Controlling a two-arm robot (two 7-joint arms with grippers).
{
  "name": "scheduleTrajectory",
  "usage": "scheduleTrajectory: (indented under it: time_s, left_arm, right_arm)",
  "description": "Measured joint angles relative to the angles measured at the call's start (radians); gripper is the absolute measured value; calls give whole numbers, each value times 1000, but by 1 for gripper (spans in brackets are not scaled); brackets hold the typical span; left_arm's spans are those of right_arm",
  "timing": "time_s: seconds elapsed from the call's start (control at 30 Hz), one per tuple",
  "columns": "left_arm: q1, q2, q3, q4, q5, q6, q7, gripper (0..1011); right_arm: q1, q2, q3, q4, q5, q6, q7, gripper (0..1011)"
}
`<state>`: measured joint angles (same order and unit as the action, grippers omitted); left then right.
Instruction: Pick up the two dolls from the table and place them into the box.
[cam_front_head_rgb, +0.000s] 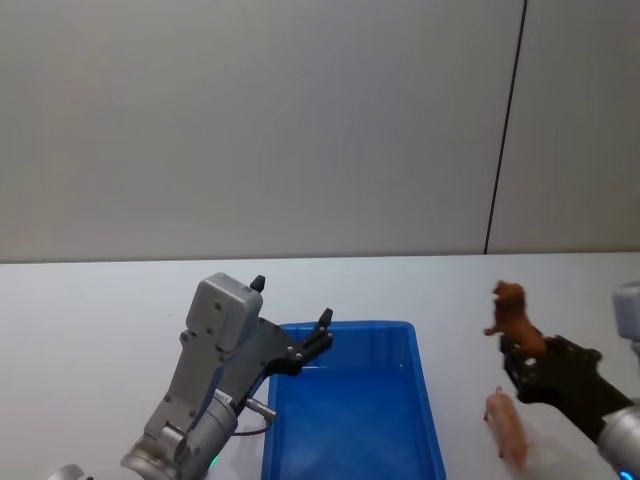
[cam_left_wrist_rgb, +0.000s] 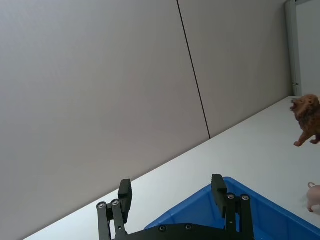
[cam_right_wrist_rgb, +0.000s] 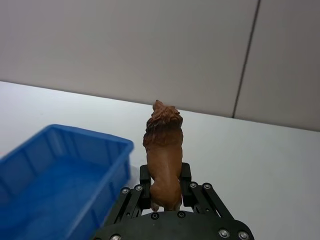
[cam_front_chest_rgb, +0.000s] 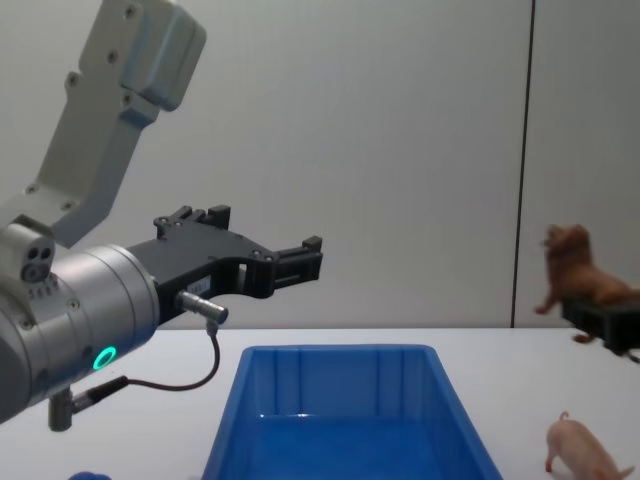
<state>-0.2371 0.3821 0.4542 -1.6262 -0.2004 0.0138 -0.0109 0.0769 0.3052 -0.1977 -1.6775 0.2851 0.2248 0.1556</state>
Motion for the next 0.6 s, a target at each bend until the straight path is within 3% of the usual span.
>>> scheduleTrajectory:
  time_s: [0.47,0.6]
  left_arm:
    - [0,0,0,0,0,0,0,1001]
    - [0,0,0,0,0,0,0,1001]
  right_arm:
    - [91,-68,-51,68,-15,27,162,321]
    - [126,-95,-71,113,-23,32,219,386]
